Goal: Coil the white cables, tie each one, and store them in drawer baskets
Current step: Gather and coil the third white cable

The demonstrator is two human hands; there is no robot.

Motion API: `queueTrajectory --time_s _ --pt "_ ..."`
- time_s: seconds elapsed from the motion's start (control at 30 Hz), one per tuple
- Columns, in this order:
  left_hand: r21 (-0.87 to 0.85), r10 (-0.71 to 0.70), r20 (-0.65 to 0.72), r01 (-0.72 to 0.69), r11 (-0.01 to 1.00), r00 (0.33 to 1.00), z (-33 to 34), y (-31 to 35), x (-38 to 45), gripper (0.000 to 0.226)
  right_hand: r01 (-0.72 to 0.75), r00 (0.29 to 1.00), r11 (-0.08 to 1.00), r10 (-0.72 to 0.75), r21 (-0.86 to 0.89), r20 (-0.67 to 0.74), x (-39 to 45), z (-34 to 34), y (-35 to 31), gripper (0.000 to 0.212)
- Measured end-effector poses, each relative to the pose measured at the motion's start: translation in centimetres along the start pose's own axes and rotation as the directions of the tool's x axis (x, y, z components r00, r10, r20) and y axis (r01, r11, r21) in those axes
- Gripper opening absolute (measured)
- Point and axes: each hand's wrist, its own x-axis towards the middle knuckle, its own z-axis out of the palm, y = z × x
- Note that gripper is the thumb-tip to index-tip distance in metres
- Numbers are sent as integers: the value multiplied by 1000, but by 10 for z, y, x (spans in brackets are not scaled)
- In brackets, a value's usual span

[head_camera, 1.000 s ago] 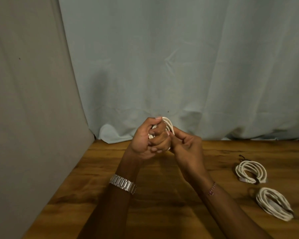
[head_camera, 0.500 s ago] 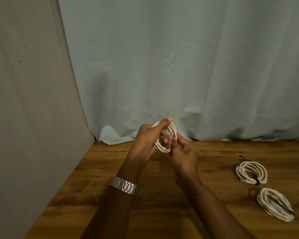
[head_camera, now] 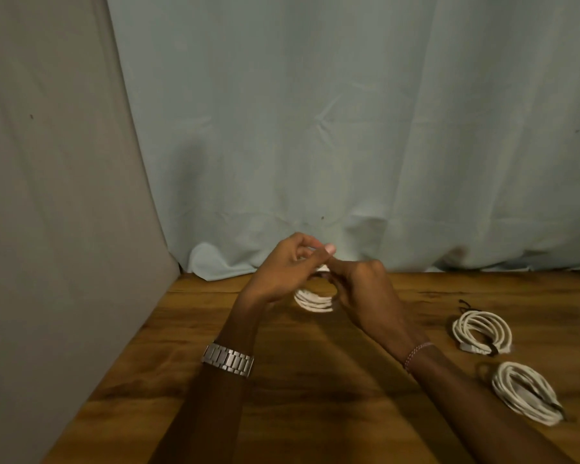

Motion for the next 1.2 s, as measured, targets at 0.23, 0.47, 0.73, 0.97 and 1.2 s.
queueTrajectory --time_s 0.23,0.47,0.73,0.97,1.2 --pt "273 -113 116 78 959 987 13 -5 2 66 -20 972 979 66 -201 226 -1 -2 3 82" --pt "678 57 -53 -5 735 997 25 6 -4 55 -24 981 992 47 -123 187 -3 0 6 85" --pt "521 120 -157 -21 853 980 26 11 -5 53 -215 975 915 221 343 21 -6 -8 6 31" --pt "193 -20 -249 70 979 968 31 12 -5 55 -442 802 583 597 682 10 -12 9 -13 55" --pt "-211 -228 -145 195 958 963 38 19 -6 47 -321 708 642 651 696 -273 -4 21 -23 54"
